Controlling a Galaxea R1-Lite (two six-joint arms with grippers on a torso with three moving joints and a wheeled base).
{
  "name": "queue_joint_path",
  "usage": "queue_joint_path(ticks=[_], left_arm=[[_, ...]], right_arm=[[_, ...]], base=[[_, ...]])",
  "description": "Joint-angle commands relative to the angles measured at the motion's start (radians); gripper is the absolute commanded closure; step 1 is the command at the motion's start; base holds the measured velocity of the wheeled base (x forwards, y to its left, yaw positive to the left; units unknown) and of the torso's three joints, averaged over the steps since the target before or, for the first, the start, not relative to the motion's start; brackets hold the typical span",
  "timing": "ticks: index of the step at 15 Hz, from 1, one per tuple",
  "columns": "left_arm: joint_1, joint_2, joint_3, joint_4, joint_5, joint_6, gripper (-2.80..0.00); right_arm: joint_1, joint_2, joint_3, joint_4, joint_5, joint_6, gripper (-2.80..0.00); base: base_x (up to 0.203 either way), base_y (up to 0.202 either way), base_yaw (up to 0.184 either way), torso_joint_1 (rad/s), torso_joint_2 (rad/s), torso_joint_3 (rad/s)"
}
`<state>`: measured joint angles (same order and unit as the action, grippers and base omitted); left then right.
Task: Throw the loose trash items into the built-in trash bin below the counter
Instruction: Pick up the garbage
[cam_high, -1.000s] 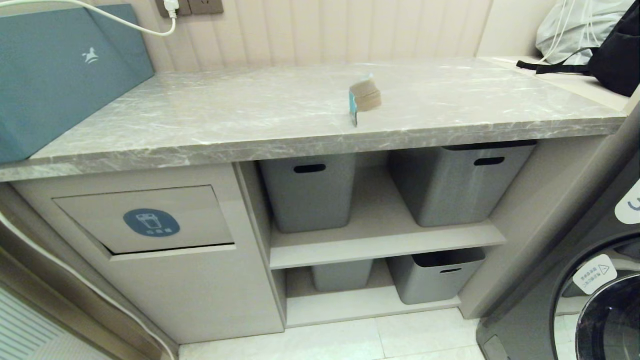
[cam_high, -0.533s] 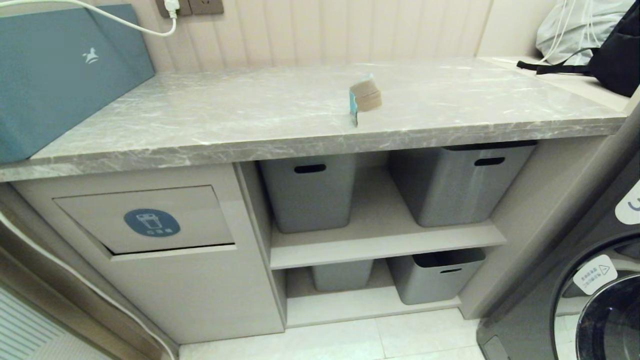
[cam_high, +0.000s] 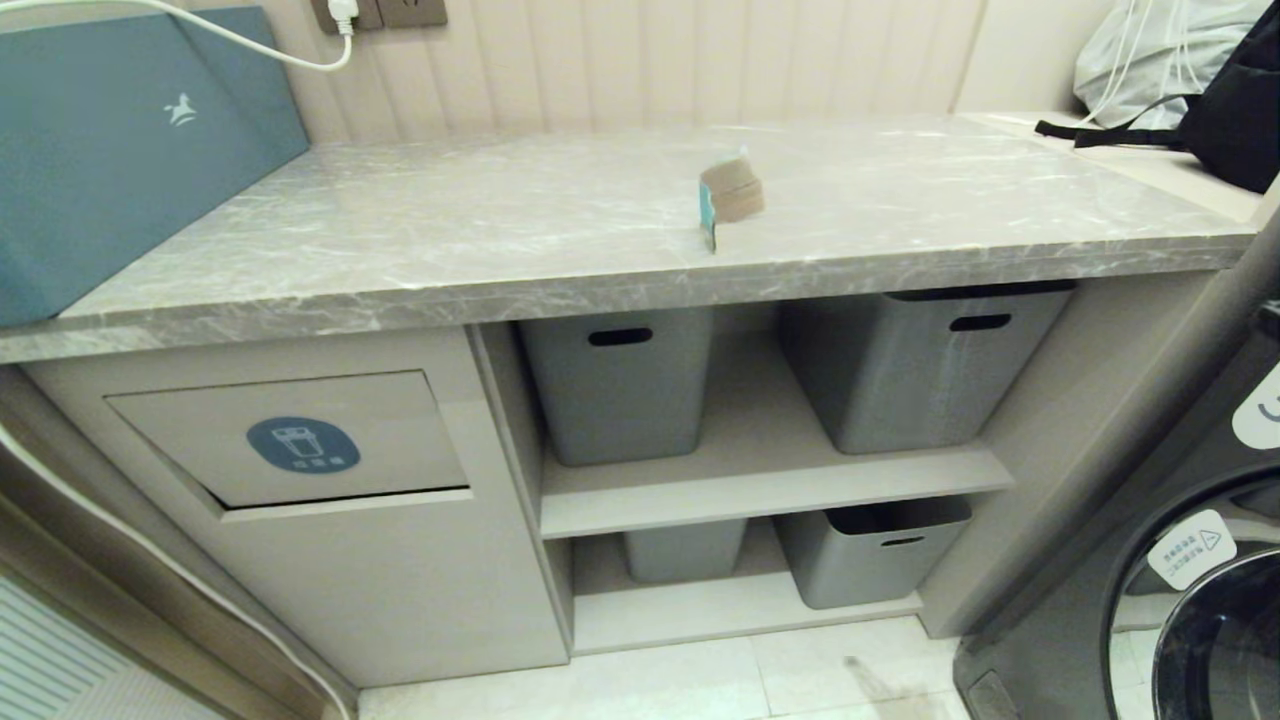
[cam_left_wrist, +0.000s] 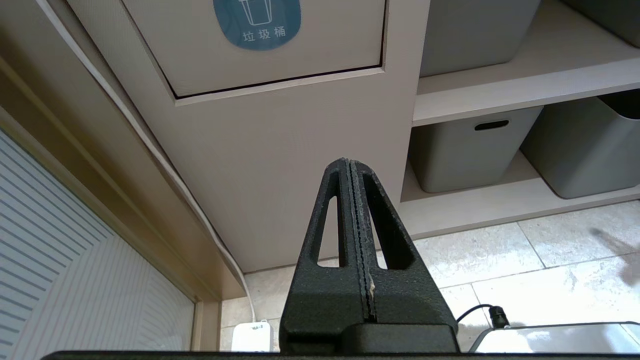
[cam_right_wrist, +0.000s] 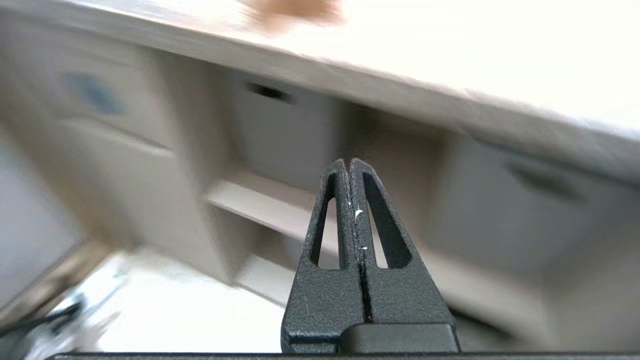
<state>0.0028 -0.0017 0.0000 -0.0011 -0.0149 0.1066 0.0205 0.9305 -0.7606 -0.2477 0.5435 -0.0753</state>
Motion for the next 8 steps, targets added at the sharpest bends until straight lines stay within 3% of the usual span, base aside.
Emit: queue_joint_path(ticks=[1, 4, 8], left_arm=[[0.000, 0.000, 0.002, 0.000, 0.000, 0.001, 0.00], [0.000, 0.000, 0.002, 0.000, 0.001, 0.001, 0.00], [0.000, 0.000, 0.002, 0.000, 0.001, 0.001, 0.00]], right_arm=[[0.083, 0.091, -0.039, -0.020, 0.058, 0.023, 0.00], [0.226, 0.163, -0.155, -0.023, 0.065, 0.070, 0.00], [0.372, 0.343, -0.238, -0.070, 0.061, 0.067, 0.00]], base=[[0.000, 0.000, 0.000, 0.000, 0.00, 0.000], [0.000, 0.000, 0.000, 0.000, 0.00, 0.000], [0.000, 0.000, 0.000, 0.000, 0.00, 0.000]])
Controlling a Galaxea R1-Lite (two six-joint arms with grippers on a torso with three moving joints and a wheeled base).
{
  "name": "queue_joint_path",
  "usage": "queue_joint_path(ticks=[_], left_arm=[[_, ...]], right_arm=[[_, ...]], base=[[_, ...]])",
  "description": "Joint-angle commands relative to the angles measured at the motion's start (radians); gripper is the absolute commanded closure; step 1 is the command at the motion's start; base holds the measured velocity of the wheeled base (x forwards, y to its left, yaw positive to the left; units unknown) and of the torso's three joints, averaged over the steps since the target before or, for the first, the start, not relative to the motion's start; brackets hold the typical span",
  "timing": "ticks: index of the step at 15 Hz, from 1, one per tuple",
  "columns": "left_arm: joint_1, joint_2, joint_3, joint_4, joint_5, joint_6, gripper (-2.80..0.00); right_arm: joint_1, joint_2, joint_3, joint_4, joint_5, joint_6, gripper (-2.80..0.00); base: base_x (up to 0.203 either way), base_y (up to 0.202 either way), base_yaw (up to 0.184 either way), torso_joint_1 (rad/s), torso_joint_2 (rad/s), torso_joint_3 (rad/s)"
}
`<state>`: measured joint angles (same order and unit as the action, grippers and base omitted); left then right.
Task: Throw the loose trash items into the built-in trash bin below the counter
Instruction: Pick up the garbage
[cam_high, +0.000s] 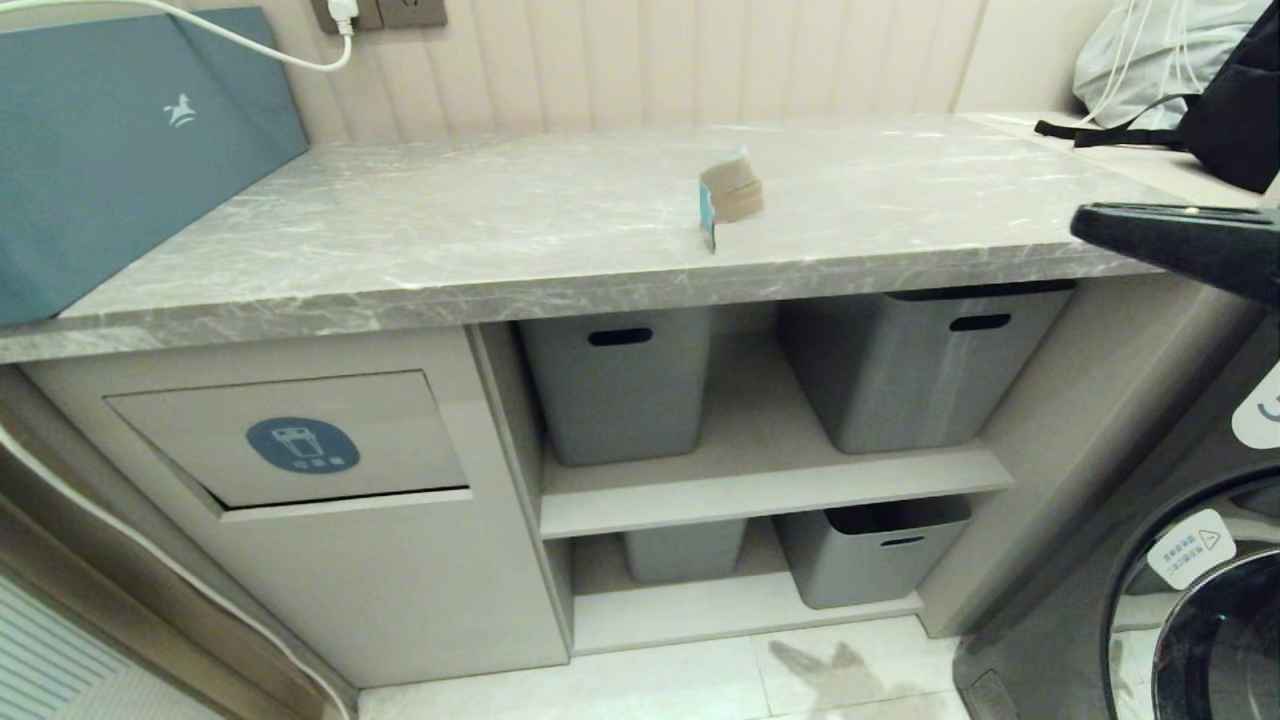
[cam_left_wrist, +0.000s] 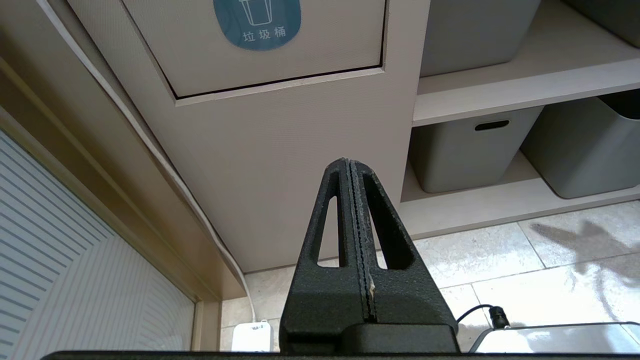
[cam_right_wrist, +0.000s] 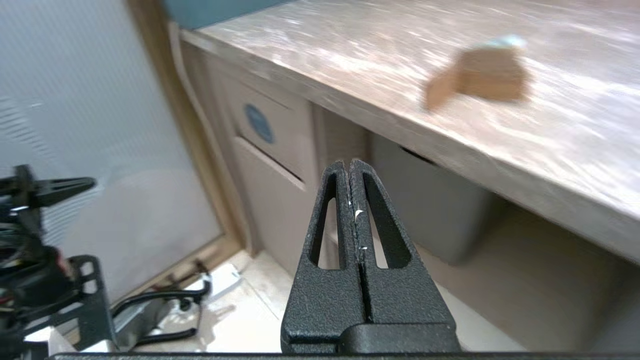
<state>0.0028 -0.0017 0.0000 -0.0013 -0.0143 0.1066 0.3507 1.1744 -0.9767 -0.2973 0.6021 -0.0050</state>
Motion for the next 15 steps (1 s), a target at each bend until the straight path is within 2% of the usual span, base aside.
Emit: queue_joint_path(ticks=[1, 5, 9, 15], left_arm=[[0.000, 0.000, 0.002, 0.000, 0.000, 0.001, 0.00], [0.000, 0.000, 0.002, 0.000, -0.001, 0.001, 0.00], [0.000, 0.000, 0.002, 0.000, 0.000, 0.001, 0.00], [0.000, 0.000, 0.002, 0.000, 0.000, -0.001, 0.00]], right_arm=[[0.060, 0.153, -0.029, -0.066, 0.001, -0.006, 0.00], [0.086, 0.338, -0.060, -0.249, -0.028, -0.021, 0.00], [0.112, 0.453, -0.185, -0.267, -0.094, -0.025, 0.00], [0.177, 0.530, -0.285, -0.265, -0.120, -0.026, 0.00]], base=[[0.000, 0.000, 0.000, 0.000, 0.00, 0.000], [0.000, 0.000, 0.000, 0.000, 0.00, 0.000], [0.000, 0.000, 0.000, 0.000, 0.00, 0.000], [0.000, 0.000, 0.000, 0.000, 0.00, 0.000]])
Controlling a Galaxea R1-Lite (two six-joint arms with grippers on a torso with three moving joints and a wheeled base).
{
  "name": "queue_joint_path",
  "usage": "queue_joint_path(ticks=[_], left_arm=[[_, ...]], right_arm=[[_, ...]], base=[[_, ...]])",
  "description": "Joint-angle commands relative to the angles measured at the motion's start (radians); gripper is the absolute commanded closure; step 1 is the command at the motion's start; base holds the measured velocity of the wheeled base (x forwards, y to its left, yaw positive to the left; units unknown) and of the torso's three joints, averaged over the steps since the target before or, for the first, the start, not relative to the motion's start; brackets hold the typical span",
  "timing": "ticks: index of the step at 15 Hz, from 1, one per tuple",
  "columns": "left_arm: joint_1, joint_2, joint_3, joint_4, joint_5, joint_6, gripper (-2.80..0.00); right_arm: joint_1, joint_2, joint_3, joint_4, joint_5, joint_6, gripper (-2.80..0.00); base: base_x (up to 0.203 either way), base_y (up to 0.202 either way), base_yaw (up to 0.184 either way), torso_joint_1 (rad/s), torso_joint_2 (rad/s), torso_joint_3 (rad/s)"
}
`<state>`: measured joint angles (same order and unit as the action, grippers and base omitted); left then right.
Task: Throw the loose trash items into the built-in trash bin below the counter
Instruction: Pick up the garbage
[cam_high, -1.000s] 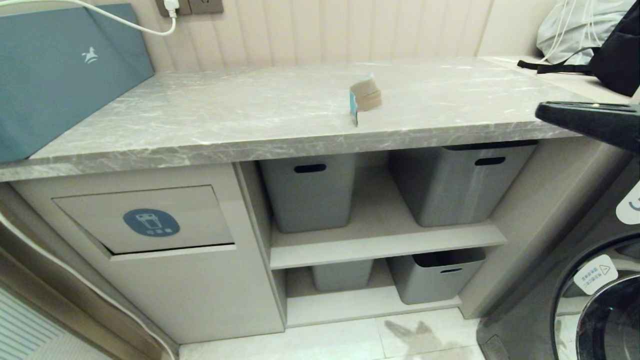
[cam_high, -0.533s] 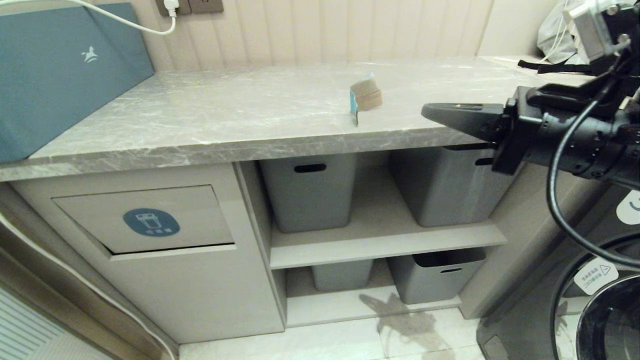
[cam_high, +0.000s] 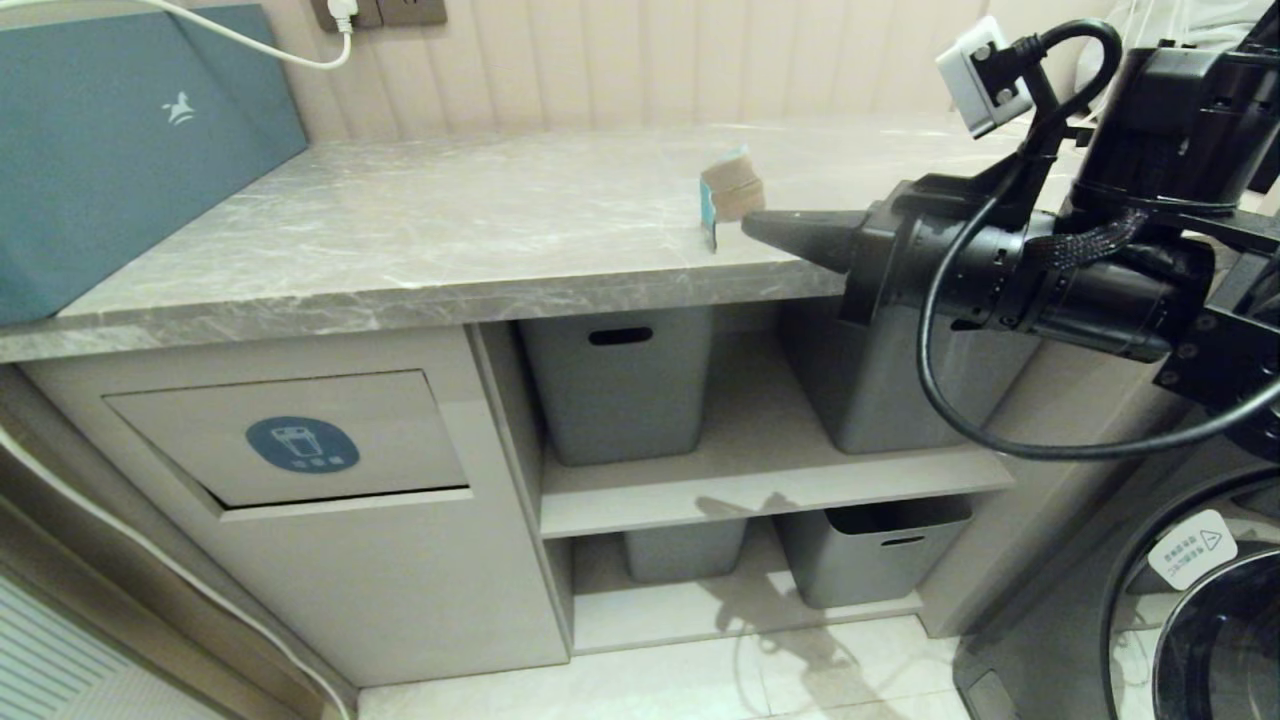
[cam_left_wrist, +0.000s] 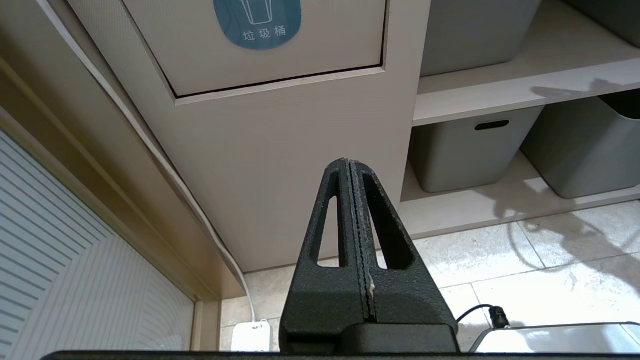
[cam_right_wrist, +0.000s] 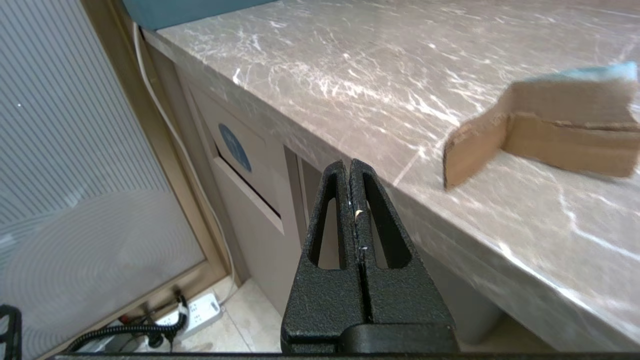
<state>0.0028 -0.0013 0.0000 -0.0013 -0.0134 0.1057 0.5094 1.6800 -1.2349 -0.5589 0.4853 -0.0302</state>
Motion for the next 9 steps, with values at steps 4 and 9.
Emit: queue_joint_path(ticks=[4, 9], left_arm=[[0.000, 0.000, 0.002, 0.000, 0.000, 0.000, 0.00], [0.000, 0.000, 0.002, 0.000, 0.000, 0.000, 0.00]], right_arm=[[0.034, 0.041, -0.063, -0.004, -0.033, -0.019, -2.80], [0.075, 0.041, -0.072, -0.006, -0.025, -0.022, -2.80]], base=[[0.000, 0.000, 0.000, 0.000, 0.00, 0.000], [0.000, 0.000, 0.000, 0.000, 0.00, 0.000]])
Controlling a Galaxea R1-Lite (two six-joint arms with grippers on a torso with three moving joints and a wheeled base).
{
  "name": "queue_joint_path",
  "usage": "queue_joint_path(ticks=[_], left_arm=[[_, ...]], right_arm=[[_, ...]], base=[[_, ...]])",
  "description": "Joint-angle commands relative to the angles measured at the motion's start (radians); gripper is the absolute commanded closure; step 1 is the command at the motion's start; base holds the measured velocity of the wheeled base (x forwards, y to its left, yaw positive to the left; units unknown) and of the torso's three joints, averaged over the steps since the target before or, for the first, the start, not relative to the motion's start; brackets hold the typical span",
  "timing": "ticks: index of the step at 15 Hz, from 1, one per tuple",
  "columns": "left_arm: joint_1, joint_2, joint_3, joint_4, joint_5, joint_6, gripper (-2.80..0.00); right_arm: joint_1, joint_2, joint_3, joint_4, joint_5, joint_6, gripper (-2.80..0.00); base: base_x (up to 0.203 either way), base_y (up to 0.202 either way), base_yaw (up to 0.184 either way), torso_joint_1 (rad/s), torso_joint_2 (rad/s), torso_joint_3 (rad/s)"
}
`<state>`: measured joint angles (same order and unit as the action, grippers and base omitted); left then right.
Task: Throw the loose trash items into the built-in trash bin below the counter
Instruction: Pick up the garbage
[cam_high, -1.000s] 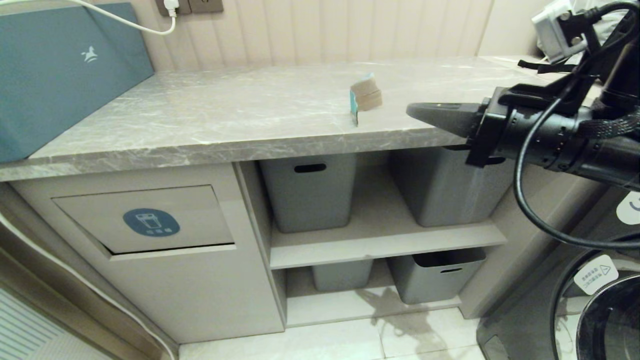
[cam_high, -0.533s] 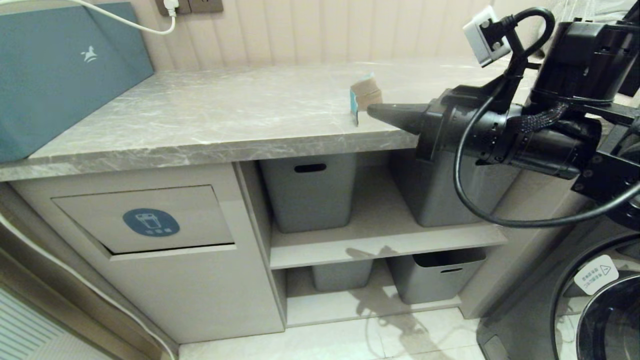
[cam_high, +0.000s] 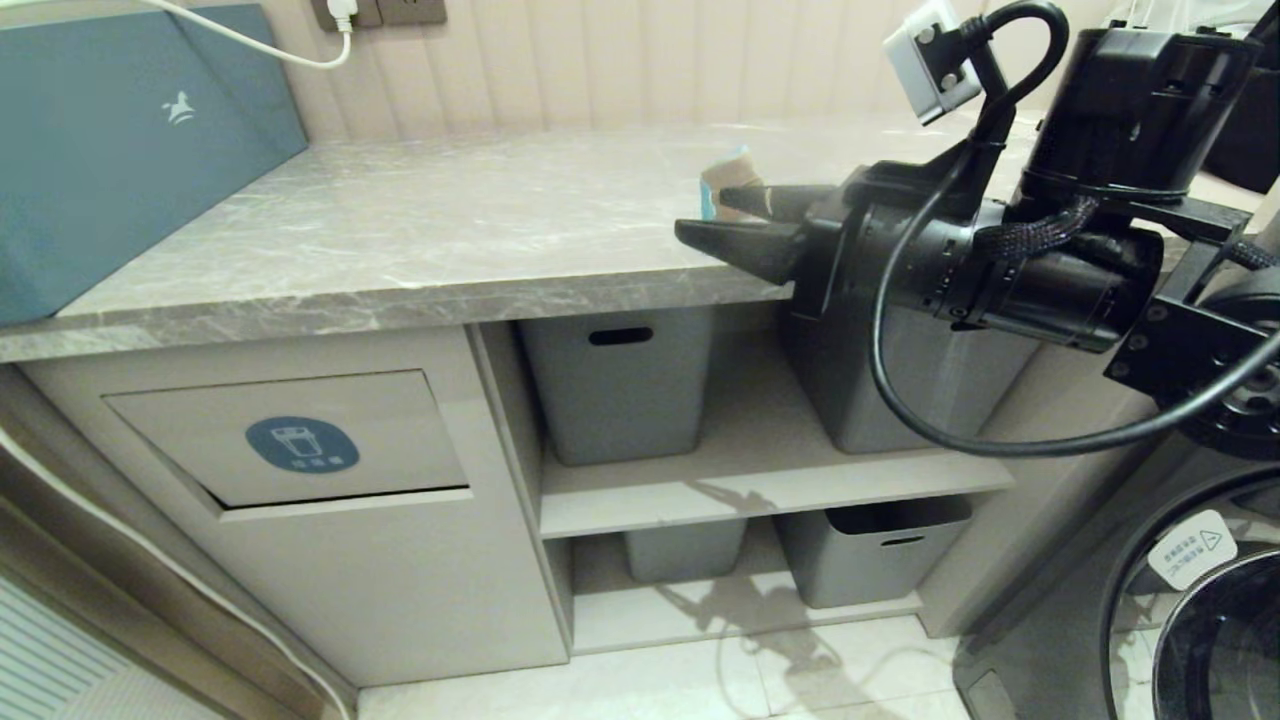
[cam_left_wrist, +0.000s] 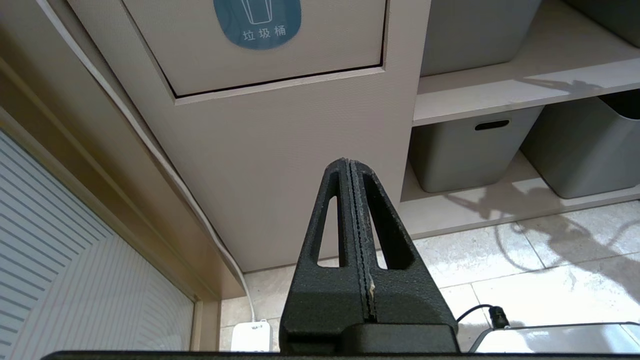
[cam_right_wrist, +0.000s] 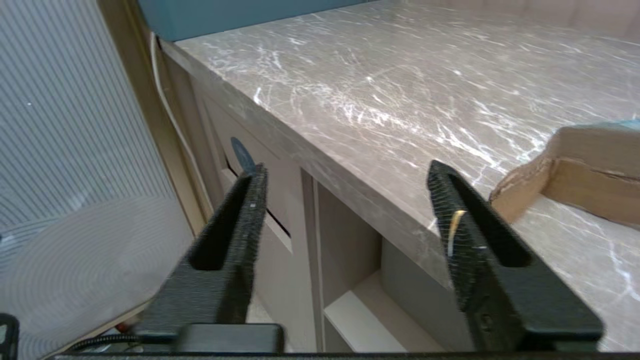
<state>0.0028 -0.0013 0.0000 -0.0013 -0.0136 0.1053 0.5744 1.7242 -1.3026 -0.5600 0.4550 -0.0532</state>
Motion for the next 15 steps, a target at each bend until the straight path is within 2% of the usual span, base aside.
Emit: queue_joint_path(ticks=[1, 5, 8, 12, 15], left_arm=[[0.000, 0.000, 0.002, 0.000, 0.000, 0.001, 0.00], [0.000, 0.000, 0.002, 0.000, 0.000, -0.001, 0.00], [0.000, 0.000, 0.002, 0.001, 0.000, -0.001, 0.00], [0.000, 0.000, 0.002, 0.001, -0.002, 0.001, 0.00], [0.000, 0.000, 0.002, 0.001, -0.002, 0.001, 0.00]], right_arm=[[0.012, 0.002, -0.004, -0.005, 0.004, 0.000, -2.80], [0.004, 0.073, -0.027, -0.005, -0.011, -0.010, -2.80], [0.002, 0.121, -0.064, -0.006, -0.073, -0.056, -2.80], [-0.038, 0.119, -0.148, -0.001, -0.069, -0.056, -2.80], [-0.063, 0.118, -0.155, -0.005, -0.072, -0.061, -2.80]], base=[[0.000, 0.000, 0.000, 0.000, 0.00, 0.000], [0.000, 0.000, 0.000, 0.000, 0.00, 0.000], [0.000, 0.000, 0.000, 0.000, 0.00, 0.000], [0.000, 0.000, 0.000, 0.000, 0.00, 0.000], [0.000, 0.000, 0.000, 0.000, 0.00, 0.000]])
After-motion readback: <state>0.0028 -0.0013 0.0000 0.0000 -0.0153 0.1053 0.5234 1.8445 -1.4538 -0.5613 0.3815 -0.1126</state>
